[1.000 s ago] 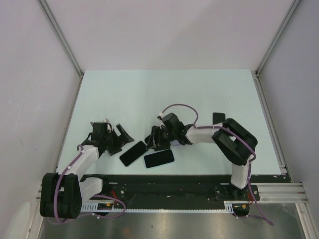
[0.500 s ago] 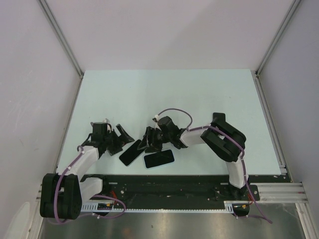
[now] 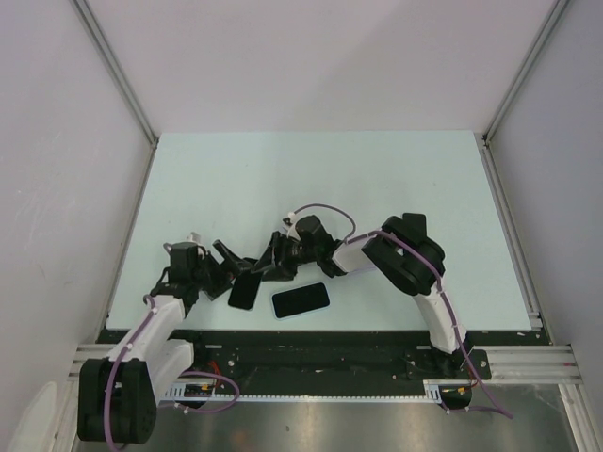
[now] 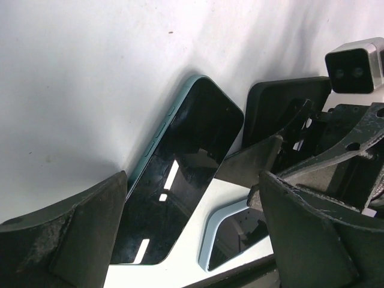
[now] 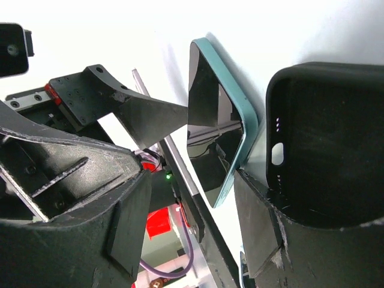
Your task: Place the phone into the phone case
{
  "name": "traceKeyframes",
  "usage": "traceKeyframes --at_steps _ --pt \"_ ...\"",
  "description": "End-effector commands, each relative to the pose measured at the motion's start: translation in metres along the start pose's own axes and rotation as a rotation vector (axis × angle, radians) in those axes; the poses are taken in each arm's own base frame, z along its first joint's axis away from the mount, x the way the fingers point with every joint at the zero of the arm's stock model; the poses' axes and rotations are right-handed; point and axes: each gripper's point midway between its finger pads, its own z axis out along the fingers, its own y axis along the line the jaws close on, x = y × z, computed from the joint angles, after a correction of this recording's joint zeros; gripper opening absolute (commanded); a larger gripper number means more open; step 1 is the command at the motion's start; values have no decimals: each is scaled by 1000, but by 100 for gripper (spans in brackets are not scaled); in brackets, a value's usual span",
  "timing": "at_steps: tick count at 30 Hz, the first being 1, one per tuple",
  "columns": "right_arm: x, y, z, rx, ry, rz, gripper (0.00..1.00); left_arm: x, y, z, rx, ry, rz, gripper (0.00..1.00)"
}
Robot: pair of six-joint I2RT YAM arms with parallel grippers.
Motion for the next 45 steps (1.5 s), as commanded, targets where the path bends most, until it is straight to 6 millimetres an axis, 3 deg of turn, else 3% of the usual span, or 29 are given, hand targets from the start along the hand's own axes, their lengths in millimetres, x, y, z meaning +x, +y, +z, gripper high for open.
traceKeyframes --at_steps 1,17,19,23,25,29,33,36,41,43,44,45 --pt "-31 8 7 -34 -89 -9 61 28 -3 -6 62 91 -68 95" --pt "-31 -10 19 -12 -38 19 59 34 -25 -1 216 102 -97 94" --pt "-30 -7 20 -7 -29 0 58 32 -43 0 302 102 -76 94" --pt "-33 -5 20 26 -20 -53 58 39 -60 7 317 141 -22 94" --pt "-33 -7 19 48 -13 -65 58 47 -65 11 311 171 9 94" --pt "-36 -11 13 75 -14 -85 58 40 -73 17 298 149 30 95" --pt "-41 -12 4 115 -27 -106 58 33 -85 14 334 132 62 96" --pt "-51 -2 -7 121 -58 -135 59 28 -100 5 388 111 111 98" --pt "-82 31 -40 87 -137 -153 59 19 -125 -17 494 61 210 100" --pt "-87 37 -50 91 -150 -170 59 16 -127 -22 496 34 260 100" --pt "-90 49 -59 79 -168 -191 59 9 -131 -24 487 12 282 100" --pt "-93 48 -64 93 -171 -198 60 9 -123 -23 438 21 288 100"
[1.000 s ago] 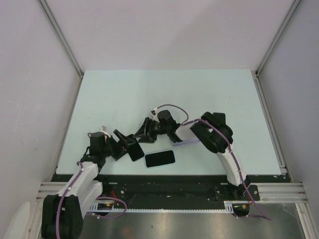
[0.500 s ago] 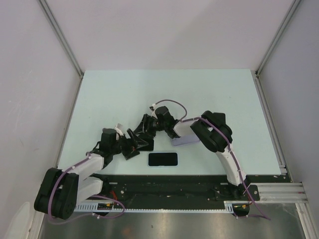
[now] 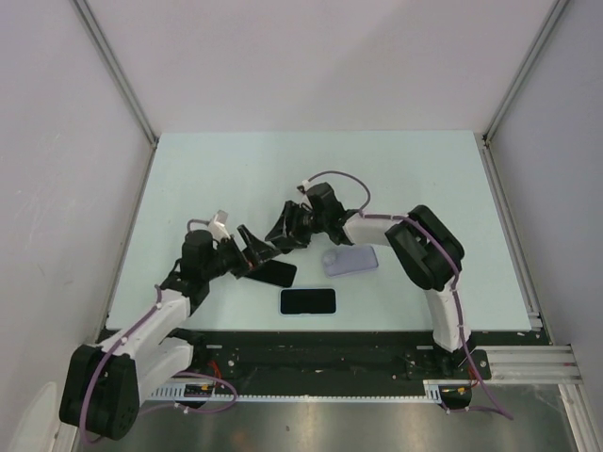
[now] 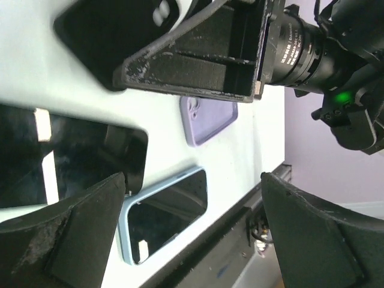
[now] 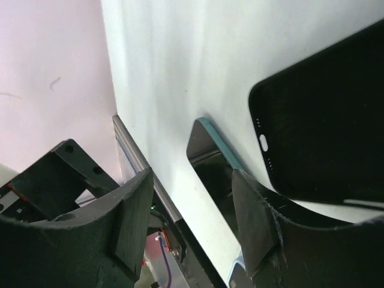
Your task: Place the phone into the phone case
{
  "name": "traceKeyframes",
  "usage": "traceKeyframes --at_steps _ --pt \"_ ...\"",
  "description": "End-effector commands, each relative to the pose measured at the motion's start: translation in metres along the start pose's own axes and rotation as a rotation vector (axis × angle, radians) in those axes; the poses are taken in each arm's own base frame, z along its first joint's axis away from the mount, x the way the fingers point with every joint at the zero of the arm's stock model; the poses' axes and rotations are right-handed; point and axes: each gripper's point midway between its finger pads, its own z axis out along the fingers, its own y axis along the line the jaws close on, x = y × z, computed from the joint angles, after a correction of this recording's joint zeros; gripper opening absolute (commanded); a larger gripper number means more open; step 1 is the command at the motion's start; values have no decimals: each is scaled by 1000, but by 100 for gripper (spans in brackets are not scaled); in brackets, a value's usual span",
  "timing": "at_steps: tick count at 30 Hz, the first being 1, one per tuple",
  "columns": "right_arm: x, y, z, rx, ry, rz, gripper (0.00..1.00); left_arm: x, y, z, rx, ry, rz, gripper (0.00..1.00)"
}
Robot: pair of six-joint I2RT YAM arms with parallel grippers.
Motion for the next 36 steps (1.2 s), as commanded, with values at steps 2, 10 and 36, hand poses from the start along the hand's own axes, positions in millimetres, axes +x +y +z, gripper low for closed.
traceKeyframes --at_steps 2,10,36 --pt "-23 37 -44 -16 -53 -89 60 -31 -18 -8 -17 -72 189 100" --pt "-4 27 -73 122 -21 -155 62 -50 25 -6 -202 -49 130 100" --pt "96 -35 -43 250 202 -80 63 -37 100 15 -479 164 93 100"
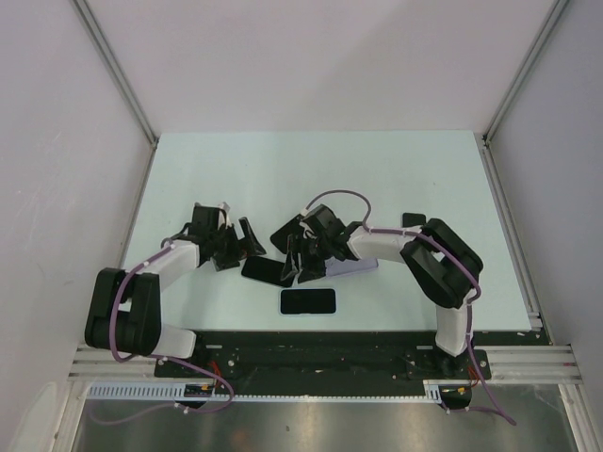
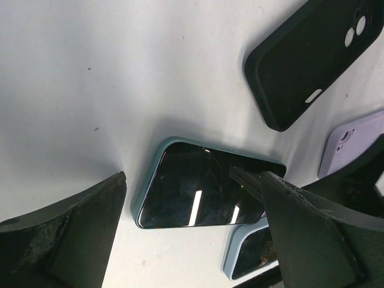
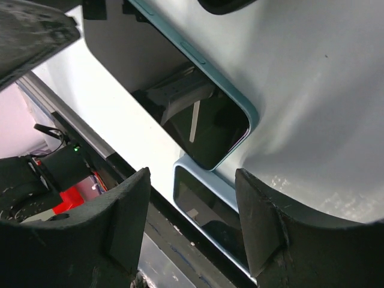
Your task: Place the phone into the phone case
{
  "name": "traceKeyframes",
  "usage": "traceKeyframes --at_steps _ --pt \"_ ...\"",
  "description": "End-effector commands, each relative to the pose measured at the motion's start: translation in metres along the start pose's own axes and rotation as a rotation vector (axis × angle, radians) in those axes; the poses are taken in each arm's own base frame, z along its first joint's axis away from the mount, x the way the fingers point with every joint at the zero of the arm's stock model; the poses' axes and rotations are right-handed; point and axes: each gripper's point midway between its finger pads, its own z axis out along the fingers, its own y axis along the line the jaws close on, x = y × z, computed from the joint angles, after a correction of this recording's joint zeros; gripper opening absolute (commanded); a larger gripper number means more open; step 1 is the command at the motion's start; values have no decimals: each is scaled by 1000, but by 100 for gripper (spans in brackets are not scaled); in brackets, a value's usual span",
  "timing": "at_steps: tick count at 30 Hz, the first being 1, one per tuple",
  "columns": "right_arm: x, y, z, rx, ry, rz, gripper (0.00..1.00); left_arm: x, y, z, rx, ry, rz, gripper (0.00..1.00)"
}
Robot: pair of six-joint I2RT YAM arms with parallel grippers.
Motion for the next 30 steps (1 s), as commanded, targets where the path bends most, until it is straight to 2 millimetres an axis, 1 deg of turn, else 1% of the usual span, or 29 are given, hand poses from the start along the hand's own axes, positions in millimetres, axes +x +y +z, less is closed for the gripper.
traceKeyframes --at_steps 1,2,5,10,11,14,18,19,23,25,28,30 --pt "11 1 17 -27 47 26 63 8 4 2 0 33 8 100" --pt "9 3 19 -41 40 33 63 10 4 1 1 37 7 100" --pt "3 0 22 -47 30 45 63 15 4 -1 10 30 3 100" --pt "-10 -6 22 -60 2 55 63 23 -9 -6 70 38 17 98" --pt "-15 -9 20 -58 -7 63 63 24 -10 -6 80 37 21 97" --pt "-24 -10 15 -67 -28 58 63 32 -20 -7 118 48 41 94" --pt "-40 -23 3 -41 -64 72 63 40 -32 -8 157 54 61 90" --pt "-40 -25 2 -39 -61 74 63 42 -31 -8 155 55 57 89" --pt "-40 -30 1 -26 -58 65 63 39 -31 -5 152 39 57 85" --pt "-35 -33 2 -6 -48 61 63 40 -26 -2 131 43 62 84" --pt "-32 -40 3 37 -52 46 63 37 -18 1 89 26 44 85" --pt "-33 -44 3 64 -65 33 63 37 -13 3 64 20 30 85"
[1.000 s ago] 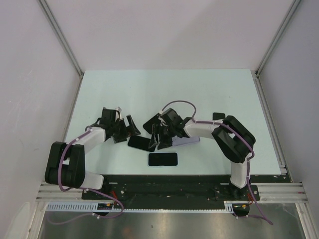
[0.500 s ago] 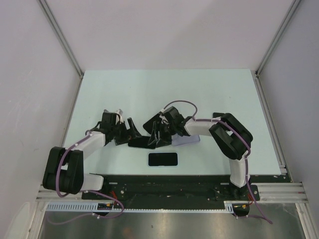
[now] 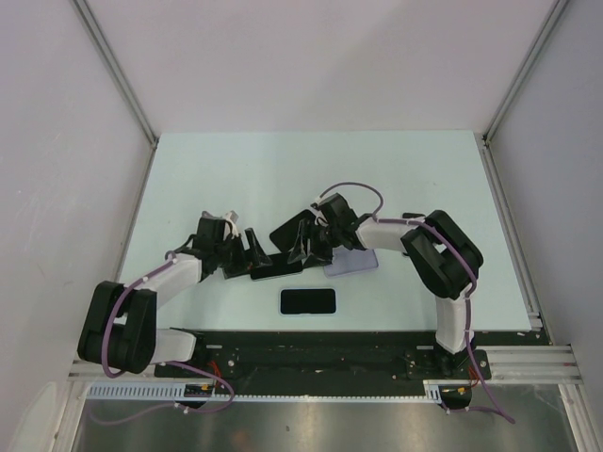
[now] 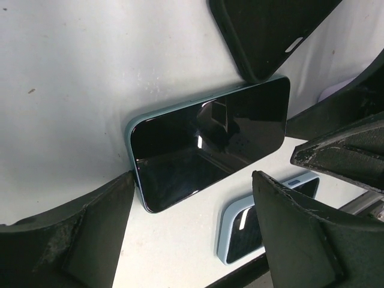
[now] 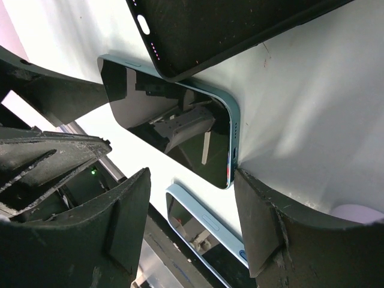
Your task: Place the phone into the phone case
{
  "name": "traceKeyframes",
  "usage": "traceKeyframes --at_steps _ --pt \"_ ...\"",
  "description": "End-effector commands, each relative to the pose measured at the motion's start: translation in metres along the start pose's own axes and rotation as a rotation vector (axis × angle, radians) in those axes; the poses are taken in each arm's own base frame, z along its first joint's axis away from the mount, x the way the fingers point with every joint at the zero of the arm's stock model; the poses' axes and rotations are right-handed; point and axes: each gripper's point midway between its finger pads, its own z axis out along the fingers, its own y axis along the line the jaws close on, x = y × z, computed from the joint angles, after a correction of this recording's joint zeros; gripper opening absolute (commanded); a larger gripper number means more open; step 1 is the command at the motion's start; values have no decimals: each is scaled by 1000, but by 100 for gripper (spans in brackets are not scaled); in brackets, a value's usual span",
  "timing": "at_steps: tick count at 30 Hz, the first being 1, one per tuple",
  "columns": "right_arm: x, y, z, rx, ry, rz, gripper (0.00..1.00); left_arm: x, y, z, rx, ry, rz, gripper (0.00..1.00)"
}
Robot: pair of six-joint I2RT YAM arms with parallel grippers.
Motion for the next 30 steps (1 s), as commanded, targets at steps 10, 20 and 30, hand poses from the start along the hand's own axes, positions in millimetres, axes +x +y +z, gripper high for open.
traceKeyframes --at_steps 10,20,30 --pt "17 -27 18 132 5 -77 63 -5 7 16 -49 11 -6 70" --pt "20 -16 19 84 20 -96 62 -22 -63 -18 213 -78 151 65" --pt "19 -14 18 77 15 -97 62 -28 -92 -47 352 -219 190 66"
